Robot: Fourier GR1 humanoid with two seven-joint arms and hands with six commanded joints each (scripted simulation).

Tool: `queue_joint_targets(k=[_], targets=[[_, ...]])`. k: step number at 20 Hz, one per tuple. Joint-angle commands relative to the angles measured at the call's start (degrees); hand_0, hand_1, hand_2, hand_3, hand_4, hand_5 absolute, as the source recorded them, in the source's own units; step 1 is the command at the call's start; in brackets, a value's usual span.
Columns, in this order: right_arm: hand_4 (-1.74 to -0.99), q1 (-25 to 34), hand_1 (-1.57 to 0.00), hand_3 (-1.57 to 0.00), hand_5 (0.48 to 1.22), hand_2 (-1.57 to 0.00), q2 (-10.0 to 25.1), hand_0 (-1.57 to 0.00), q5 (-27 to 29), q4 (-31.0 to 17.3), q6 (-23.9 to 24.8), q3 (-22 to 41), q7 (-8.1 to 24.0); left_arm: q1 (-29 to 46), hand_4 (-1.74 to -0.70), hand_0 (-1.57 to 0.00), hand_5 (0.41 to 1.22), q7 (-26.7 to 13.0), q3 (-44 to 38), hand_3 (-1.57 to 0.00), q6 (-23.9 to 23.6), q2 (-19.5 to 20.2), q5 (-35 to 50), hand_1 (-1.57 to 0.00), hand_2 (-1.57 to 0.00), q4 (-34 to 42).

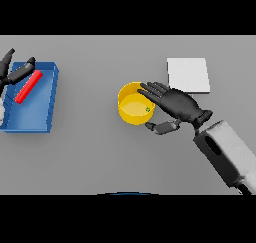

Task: Pick up the red beaker and tilt it to pour out 1 green nut into yellow bowl. Pick up the yellow bowl and place it on the metallic measuring scale.

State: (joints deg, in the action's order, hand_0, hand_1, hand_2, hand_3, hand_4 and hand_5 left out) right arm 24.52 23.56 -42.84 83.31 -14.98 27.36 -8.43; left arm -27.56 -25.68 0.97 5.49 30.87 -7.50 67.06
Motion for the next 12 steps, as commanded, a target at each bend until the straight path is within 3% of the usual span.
queue_joint_targets(k=[1, 5, 12], targets=[[-1.161, 1.19, 0.00, 0.00, 0.643, 0.00, 0.05, 0.00, -1.00, -1.19, -0.68, 1.21, -0.68, 0.03, -0.80, 0.00, 0.691, -0.02, -0.01, 0.00, 0.05, 0.28, -0.26, 0.00, 0.00, -0.30], [-1.156, 6.22, 0.00, 0.00, 0.642, 0.00, -0.32, 0.00, -3.16, -7.10, -2.85, 4.47, -4.01, -0.05, -0.81, 0.00, 0.695, -0.15, 0.12, 0.00, -0.26, 0.04, -0.22, 0.00, 0.00, 0.87], [-1.164, 12.87, 0.00, 0.00, 0.670, 0.00, -3.13, 0.00, -6.78, -15.87, -7.55, 10.26, -4.69, 0.30, -0.81, 0.00, 0.700, 0.98, -0.39, 0.00, 0.60, 1.21, -0.25, 0.00, 0.00, 0.03]])
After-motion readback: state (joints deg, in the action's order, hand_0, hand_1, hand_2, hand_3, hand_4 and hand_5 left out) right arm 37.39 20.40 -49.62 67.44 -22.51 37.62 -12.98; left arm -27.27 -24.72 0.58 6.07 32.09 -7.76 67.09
